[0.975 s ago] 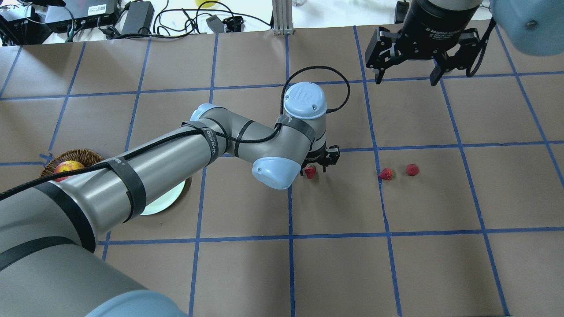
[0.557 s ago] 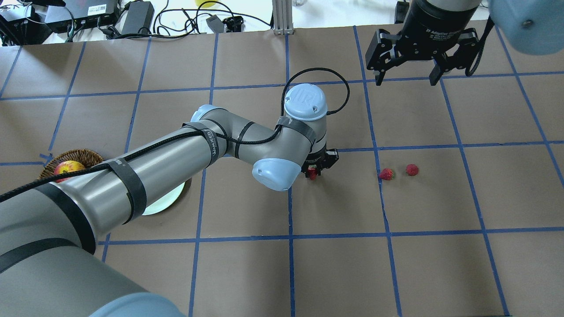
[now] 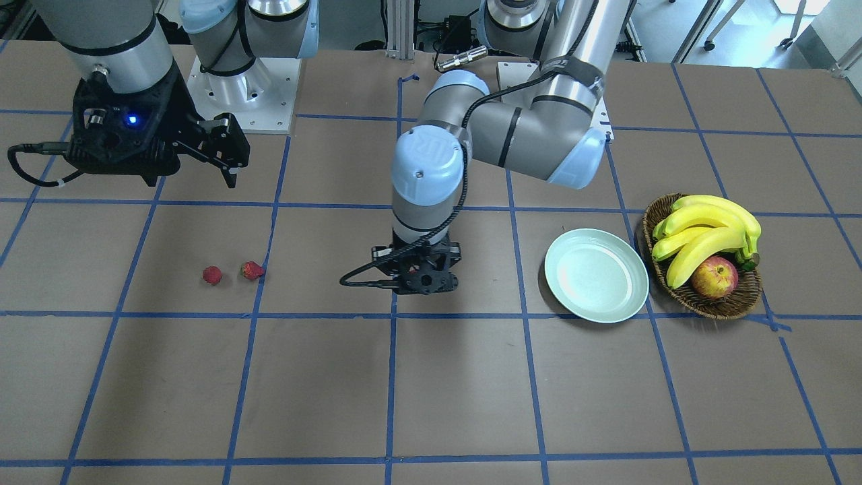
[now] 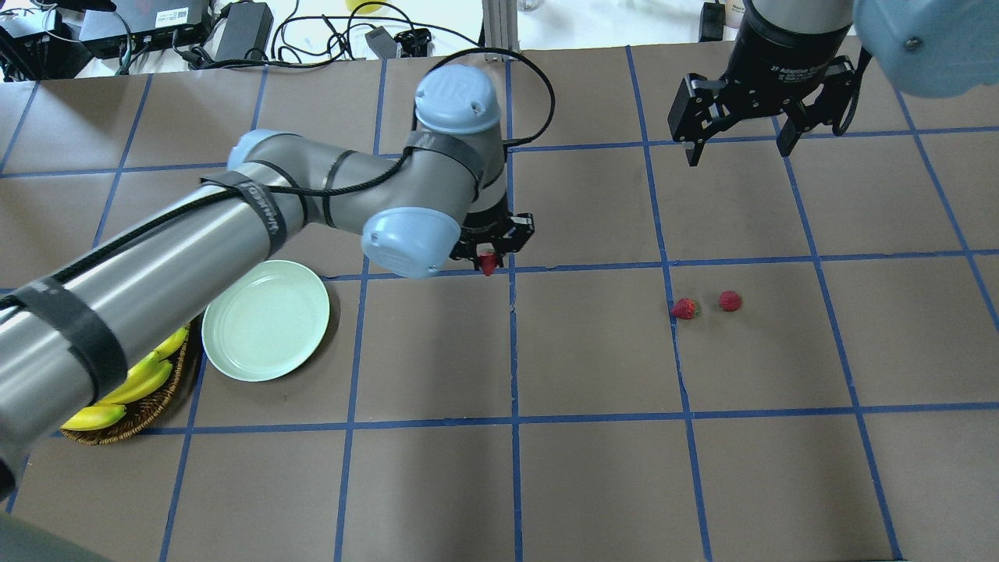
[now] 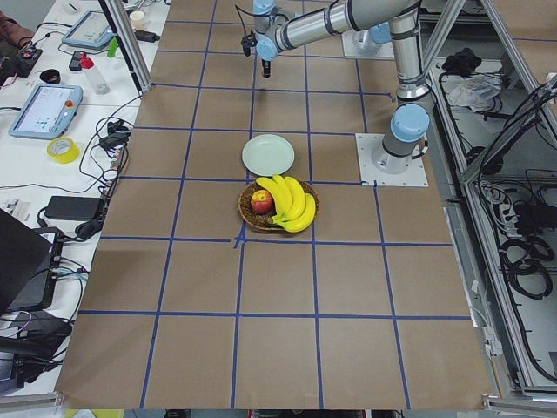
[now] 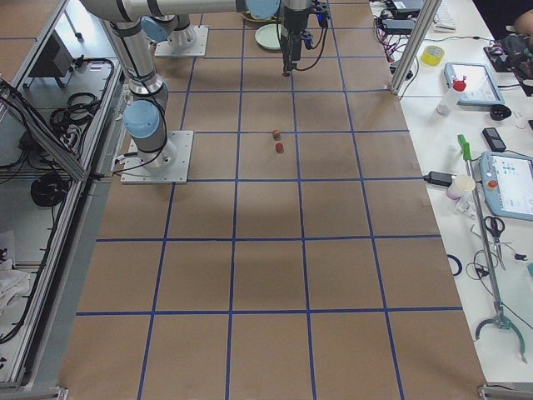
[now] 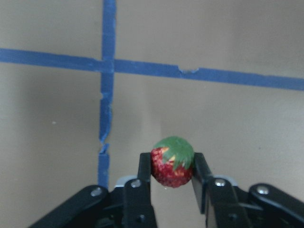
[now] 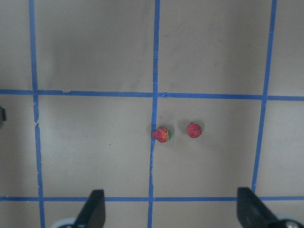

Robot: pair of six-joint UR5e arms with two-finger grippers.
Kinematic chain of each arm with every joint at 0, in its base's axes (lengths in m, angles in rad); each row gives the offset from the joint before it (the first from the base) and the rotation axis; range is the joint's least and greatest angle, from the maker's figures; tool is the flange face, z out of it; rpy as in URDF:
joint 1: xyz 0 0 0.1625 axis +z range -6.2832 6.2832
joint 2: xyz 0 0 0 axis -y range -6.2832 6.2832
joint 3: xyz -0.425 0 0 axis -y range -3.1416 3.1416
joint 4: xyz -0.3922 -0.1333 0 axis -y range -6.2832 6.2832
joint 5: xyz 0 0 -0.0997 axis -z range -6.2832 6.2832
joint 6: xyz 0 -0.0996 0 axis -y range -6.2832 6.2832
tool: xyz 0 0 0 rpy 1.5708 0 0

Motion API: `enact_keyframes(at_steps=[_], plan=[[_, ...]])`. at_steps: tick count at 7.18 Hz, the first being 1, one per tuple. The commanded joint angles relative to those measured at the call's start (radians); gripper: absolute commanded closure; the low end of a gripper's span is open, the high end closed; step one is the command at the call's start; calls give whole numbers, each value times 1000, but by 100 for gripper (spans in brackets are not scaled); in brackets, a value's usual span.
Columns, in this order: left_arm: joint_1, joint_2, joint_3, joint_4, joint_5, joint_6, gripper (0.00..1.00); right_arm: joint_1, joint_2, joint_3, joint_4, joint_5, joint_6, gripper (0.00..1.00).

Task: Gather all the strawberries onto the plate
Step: 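Lift the strawberry toward the plate with left gripper while right gripper reaches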

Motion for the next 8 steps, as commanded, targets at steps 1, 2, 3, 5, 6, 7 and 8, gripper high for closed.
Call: enact_keyframes(at_steps=[1, 2, 3, 5, 6, 7, 8], plan=[[173, 94, -17, -121, 121, 210, 97, -4, 21, 172, -129, 6, -10, 4], [258, 121, -46, -132, 129, 314, 97, -7, 24, 300, -286, 4, -17, 4], [348, 145, -92, -132, 122, 400, 98, -7, 45, 412, -459, 4, -29, 4], [505, 159, -187, -76, 82, 586, 98, -10, 120, 579, -725, 0, -76, 6], [560, 158, -240, -13, 47, 667, 99, -12, 148, 597, -786, -2, -79, 6], [582, 158, -313, 77, 45, 688, 99, -27, 175, 601, -806, 0, -86, 7], [587, 139, -359, 200, 45, 721, 99, -42, 189, 608, -812, 4, -92, 8]])
